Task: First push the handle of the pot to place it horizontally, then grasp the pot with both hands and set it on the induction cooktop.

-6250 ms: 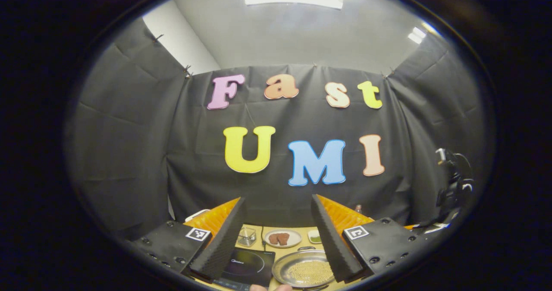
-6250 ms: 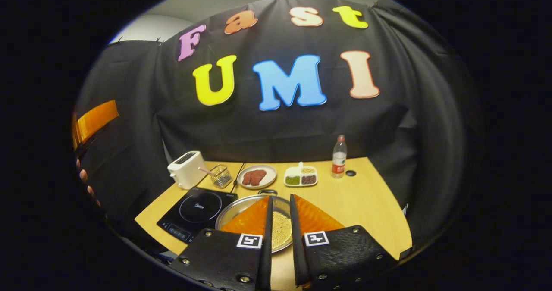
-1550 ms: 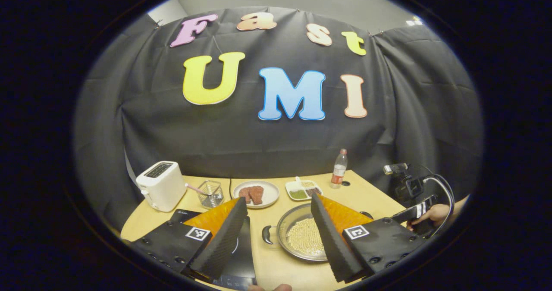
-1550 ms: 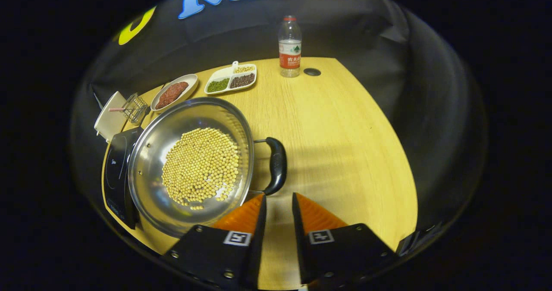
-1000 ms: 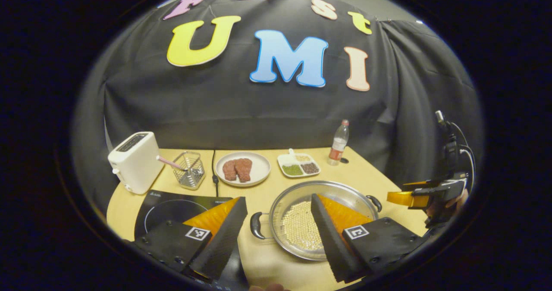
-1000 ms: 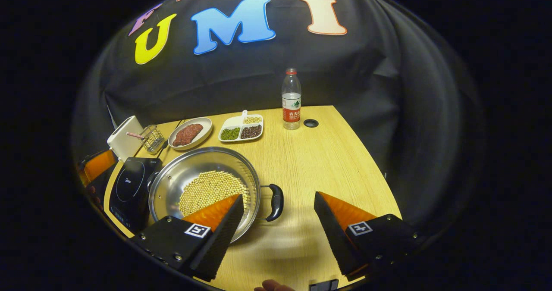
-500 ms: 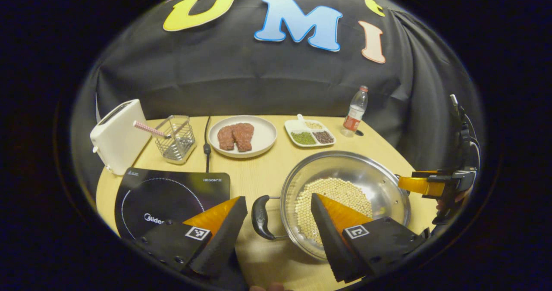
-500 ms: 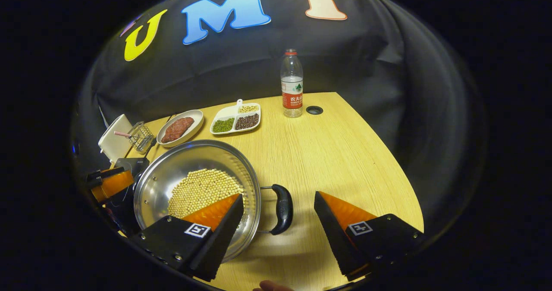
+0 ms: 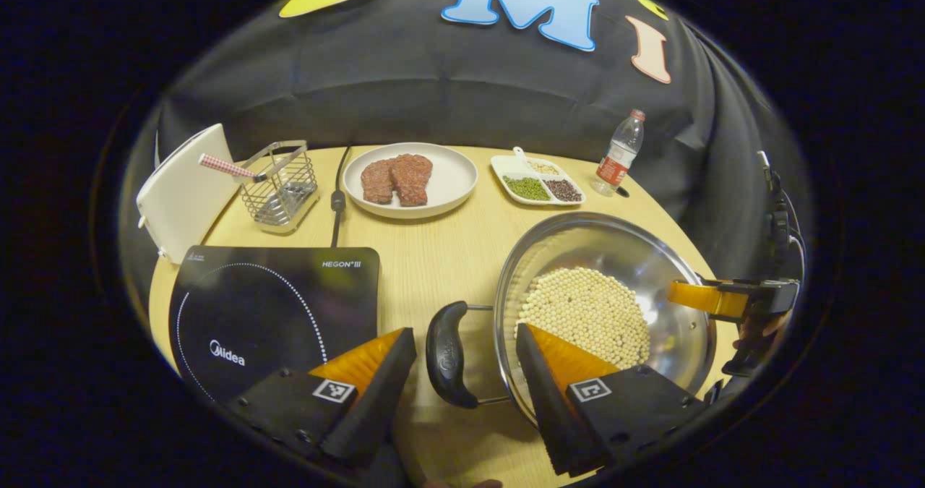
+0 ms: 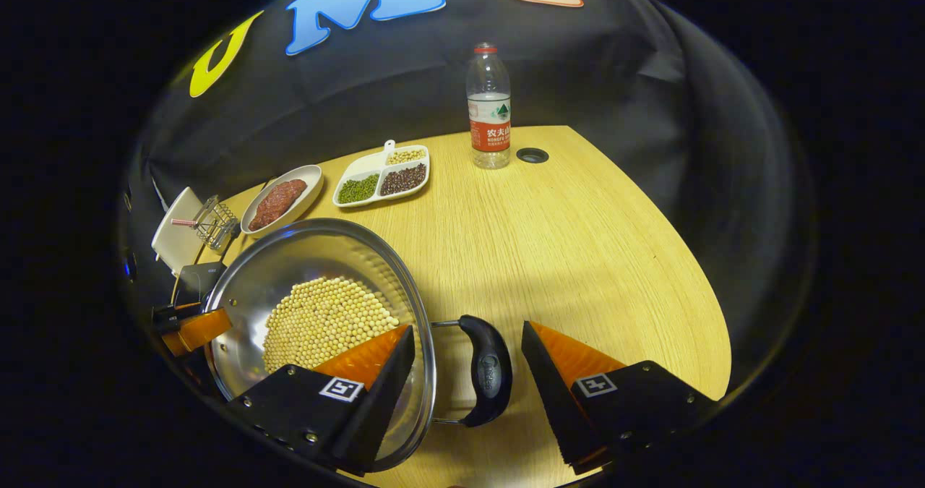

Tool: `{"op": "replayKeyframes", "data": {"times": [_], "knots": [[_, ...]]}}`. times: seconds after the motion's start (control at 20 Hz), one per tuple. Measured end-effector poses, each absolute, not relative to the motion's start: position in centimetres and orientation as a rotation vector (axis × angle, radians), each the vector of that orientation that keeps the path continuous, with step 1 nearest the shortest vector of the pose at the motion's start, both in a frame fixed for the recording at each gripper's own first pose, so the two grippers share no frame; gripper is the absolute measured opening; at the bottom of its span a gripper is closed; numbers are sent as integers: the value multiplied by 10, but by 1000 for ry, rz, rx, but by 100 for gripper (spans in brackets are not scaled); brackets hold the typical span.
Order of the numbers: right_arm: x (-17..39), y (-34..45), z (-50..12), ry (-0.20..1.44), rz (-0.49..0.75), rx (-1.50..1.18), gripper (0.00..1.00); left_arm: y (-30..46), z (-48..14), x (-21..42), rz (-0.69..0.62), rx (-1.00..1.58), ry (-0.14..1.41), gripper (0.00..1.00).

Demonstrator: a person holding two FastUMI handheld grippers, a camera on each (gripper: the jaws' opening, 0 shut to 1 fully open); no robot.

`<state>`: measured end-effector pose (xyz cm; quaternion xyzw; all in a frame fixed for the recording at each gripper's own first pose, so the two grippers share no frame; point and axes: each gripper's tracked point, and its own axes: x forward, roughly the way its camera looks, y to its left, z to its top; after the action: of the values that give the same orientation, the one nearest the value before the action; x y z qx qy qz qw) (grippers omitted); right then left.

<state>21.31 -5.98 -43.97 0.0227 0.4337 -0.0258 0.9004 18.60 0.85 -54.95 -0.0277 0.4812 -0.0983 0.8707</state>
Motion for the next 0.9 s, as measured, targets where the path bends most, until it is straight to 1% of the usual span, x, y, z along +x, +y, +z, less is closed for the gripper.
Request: {"op": "replayKeyframes", "data": {"times": [0.05,0.1,0.15,0.2,0.25,0.3,0.45,0.5,0.55,0.6,0.65,0.9], "knots": [[212,-60,-444,907,-54,41,91,10,-550,187,-204,-56,1008,90],[212,-61,-447,918,-54,38,89,12,-552,187,-196,-54,1013,87],[211,-60,-449,928,-51,45,83,9,-555,186,-199,-70,1021,84],[211,-57,-450,932,-47,66,83,4,-554,185,-206,-85,1024,81],[211,-55,-453,943,-46,69,74,5,-556,186,-204,-69,1027,78],[209,-56,-452,944,-44,76,70,6,-555,185,-209,-50,1030,68],[207,-54,-453,968,-44,117,66,4,-556,184,-208,-61,1052,70],[206,-54,-450,974,-37,133,62,5,-556,183,-207,-71,1067,62],[208,-51,-457,978,-37,148,59,6,-556,183,-209,-71,1078,67],[207,-52,-453,987,-29,141,57,7,-553,184,-214,-70,1089,61],[205,-53,-452,983,-27,134,57,5,-556,185,-217,-56,1090,57],[204,-50,-449,993,-24,123,57,6,-555,178,-204,-41,1105,57]]}}
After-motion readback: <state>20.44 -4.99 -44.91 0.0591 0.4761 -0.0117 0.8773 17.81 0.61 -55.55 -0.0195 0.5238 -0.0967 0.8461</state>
